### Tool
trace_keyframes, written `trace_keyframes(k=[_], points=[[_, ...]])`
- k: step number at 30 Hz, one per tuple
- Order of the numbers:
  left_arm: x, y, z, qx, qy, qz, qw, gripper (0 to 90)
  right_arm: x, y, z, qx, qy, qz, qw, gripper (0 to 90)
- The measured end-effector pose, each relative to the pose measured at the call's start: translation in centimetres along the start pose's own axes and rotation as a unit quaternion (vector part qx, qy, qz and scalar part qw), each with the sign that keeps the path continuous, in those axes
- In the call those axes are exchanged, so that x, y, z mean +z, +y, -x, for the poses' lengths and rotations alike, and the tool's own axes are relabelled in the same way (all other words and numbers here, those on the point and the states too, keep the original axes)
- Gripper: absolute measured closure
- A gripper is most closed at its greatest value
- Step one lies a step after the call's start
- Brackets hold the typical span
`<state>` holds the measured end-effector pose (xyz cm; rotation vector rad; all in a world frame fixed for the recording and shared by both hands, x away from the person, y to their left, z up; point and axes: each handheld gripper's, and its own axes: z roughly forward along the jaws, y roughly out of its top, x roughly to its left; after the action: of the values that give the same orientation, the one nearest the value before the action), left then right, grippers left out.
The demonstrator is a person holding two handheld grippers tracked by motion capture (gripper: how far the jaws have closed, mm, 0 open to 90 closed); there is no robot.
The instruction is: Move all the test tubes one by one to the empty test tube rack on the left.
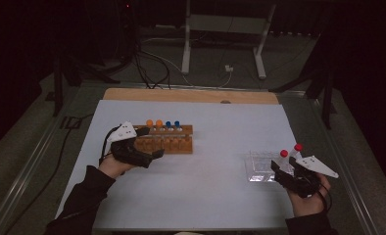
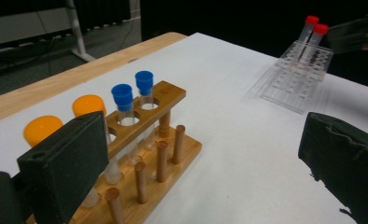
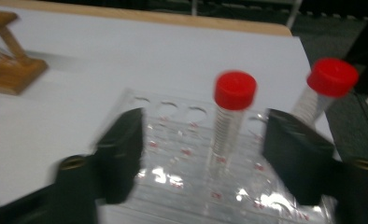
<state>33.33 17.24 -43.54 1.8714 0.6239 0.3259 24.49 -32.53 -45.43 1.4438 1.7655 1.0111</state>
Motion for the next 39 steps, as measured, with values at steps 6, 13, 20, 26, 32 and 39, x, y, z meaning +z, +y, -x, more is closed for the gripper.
trace_keyframes(k=[6,13,20,26,32,39], points=[[0.0,0.0,0.0,0.001,0.0,-0.001,1.0,2.5,1.0,-0.1,0.8,0.0,-0.009,-0.014,0.9999,52.5],[0.0,0.0,0.0,0.002,-0.003,-0.002,1.0,2.5,2.1,-0.2,1.2,0.002,-0.004,-0.031,0.9995,64.1],[0.1,-0.1,0.0,0.0,0.002,-0.005,1.0,2.5,2.5,-0.2,1.3,0.005,-0.002,-0.04,0.9992,74.2],[0.1,0.0,0.1,0.002,-0.002,-0.005,1.0,2.5,1.7,0.4,1.2,-0.004,-0.006,-0.026,0.9996,74.8],[0.0,0.2,0.1,0.002,-0.004,-0.004,1.0,2.5,0.5,1.3,0.7,-0.022,-0.013,-0.007,0.9996,74.8],[-0.3,0.5,0.2,0.006,-0.005,0.0,1.0,2.5,-1.0,2.5,0.1,-0.033,-0.013,0.022,0.9991,74.8]])
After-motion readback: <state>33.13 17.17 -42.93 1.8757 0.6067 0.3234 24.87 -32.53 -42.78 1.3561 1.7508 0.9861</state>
